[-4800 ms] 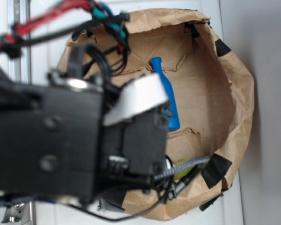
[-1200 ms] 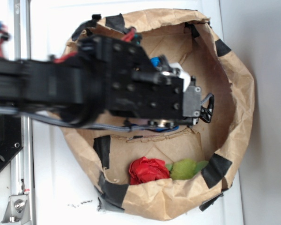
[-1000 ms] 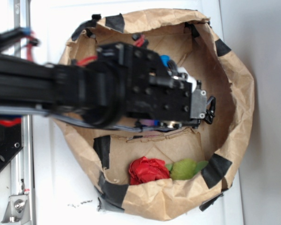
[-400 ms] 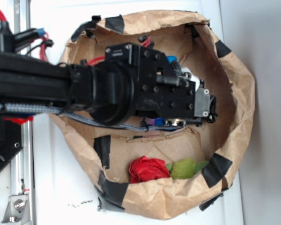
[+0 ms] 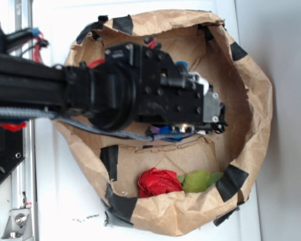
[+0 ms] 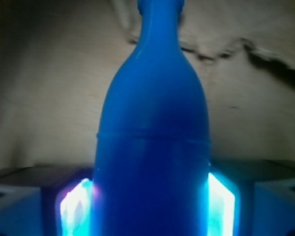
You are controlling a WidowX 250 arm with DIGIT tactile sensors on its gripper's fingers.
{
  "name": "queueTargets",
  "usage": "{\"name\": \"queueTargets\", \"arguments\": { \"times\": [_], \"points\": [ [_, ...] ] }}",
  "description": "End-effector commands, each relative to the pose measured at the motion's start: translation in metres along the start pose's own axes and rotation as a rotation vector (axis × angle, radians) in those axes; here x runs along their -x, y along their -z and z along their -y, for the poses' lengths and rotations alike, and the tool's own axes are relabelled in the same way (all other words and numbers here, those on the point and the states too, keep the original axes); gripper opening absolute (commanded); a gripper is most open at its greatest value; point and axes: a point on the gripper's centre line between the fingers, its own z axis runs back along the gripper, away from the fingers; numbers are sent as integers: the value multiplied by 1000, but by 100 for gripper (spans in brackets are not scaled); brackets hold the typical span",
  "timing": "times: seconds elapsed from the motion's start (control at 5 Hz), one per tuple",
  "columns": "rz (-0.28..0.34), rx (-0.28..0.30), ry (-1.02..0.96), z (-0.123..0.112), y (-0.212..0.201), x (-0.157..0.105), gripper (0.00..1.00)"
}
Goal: Grab the blue bottle.
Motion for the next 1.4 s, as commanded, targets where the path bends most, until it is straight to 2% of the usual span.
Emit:
{"name": "queueTargets", "arguments": {
  "times": [0.0,0.2,0.4,0.6,0.8,1.2],
  "points": [
    [-67,181,251,-26,-97,-5,0],
    [-107,199,498,-36,-132,-7,0],
    [-116,239,747,-41,-139,-7,0],
    [-130,226,872,-33,-135,-9,0],
    [-58,191,871,-27,-133,-9,0],
    [9,172,808,-28,-127,0,0]
  ]
}}
